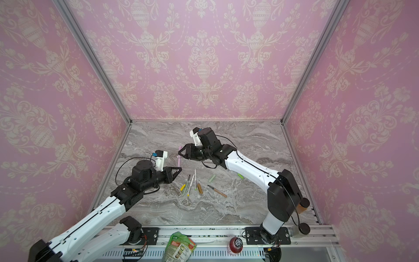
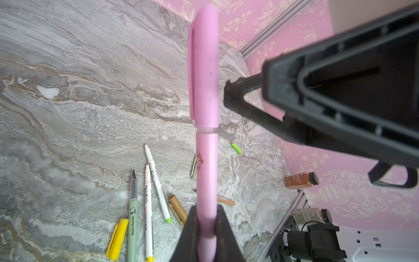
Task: Insert the pens into the pen caps
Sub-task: 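Open the right gripper and regrip the capped pink pen at the cap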
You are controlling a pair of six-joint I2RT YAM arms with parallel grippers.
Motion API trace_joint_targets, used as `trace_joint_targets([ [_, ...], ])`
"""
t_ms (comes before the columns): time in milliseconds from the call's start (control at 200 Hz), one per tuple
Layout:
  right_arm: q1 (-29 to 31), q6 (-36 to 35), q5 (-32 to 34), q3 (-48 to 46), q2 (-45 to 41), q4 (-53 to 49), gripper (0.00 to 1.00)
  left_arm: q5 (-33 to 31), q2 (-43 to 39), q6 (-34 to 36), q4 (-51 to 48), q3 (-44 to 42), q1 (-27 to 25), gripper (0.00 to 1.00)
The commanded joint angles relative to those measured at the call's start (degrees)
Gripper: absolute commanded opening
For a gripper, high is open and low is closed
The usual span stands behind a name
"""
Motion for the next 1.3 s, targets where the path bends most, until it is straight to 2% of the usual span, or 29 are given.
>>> trace_joint_targets([
  [0,-1.02,-5.11,3.26,4.61,-2.01,-5.12,0.58,0.68,-1.42,2.26,-2.91,-0.96,-0.25,0.00],
  [225,-1.05,-9.61,6.53,13.23,3.82,-14.07,0.59,1.14,-1.66,2.87,-3.36,-0.62,-0.78,0.00],
  [620,1.03,-9.67,3.40,17.43,10.29,-15.12,0.53,0.95,-0.73,2.86,-2.01,0.18,-1.20,0.00],
  [761,1.49,-9.68,2.42,18.04,11.55,-15.52,0.44,0.88,-0.33,2.65,-1.37,0.29,-1.31,0.00],
  [936,1.93,-9.64,1.12,18.26,12.66,-15.90,0.24,0.46,0.37,2.26,-0.09,0.37,-1.35,0.00],
  [1091,2.07,-9.43,0.57,17.61,12.86,-15.97,0.10,-0.43,1.07,1.47,1.96,0.36,-1.34,0.00],
  [1296,2.07,-9.34,0.10,16.80,12.88,-17.15,0.00,-4.05,1.31,1.83,7.07,0.08,-1.43,0.00],
])
